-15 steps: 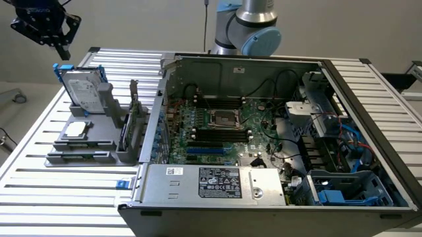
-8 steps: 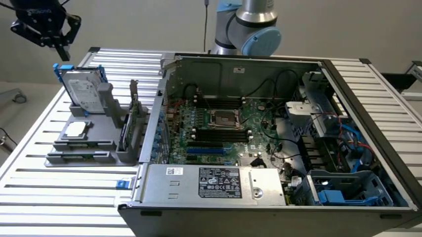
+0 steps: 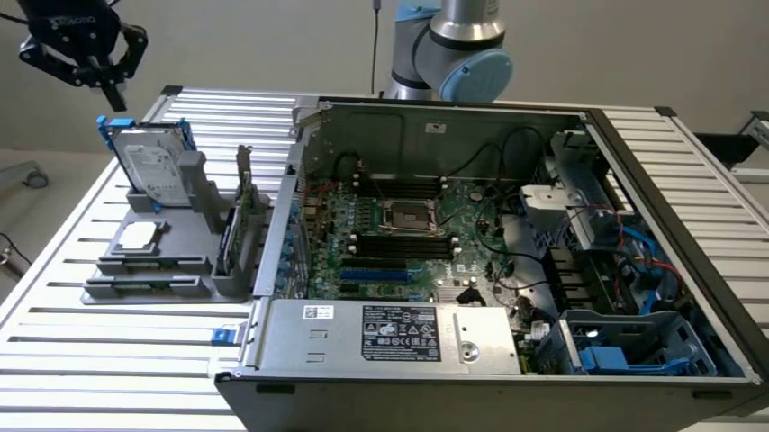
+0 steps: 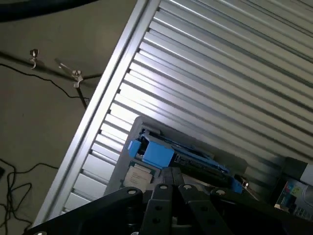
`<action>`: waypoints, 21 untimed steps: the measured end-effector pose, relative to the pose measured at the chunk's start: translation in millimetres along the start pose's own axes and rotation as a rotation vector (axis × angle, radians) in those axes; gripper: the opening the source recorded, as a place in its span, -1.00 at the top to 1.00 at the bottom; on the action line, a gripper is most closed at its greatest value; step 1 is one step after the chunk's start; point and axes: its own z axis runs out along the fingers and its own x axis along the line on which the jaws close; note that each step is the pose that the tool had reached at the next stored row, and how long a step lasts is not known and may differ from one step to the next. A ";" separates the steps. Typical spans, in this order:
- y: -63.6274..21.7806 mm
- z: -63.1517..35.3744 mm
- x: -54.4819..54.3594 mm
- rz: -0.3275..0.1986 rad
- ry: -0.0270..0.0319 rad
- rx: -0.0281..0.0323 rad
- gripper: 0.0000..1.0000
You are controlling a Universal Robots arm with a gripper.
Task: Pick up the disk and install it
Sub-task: 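Pick up the disk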
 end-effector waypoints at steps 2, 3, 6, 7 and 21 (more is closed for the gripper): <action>0.0 0.0 0.0 -0.037 0.0017 -0.0005 0.79; 0.0 0.0 0.0 -0.055 0.0026 -0.0007 0.79; 0.0 0.0 0.0 -0.108 0.0052 -0.0014 0.79; 0.0 0.0 0.0 -0.127 0.0061 -0.0016 0.79; 0.0 0.0 0.0 -0.382 0.0184 -0.0048 0.79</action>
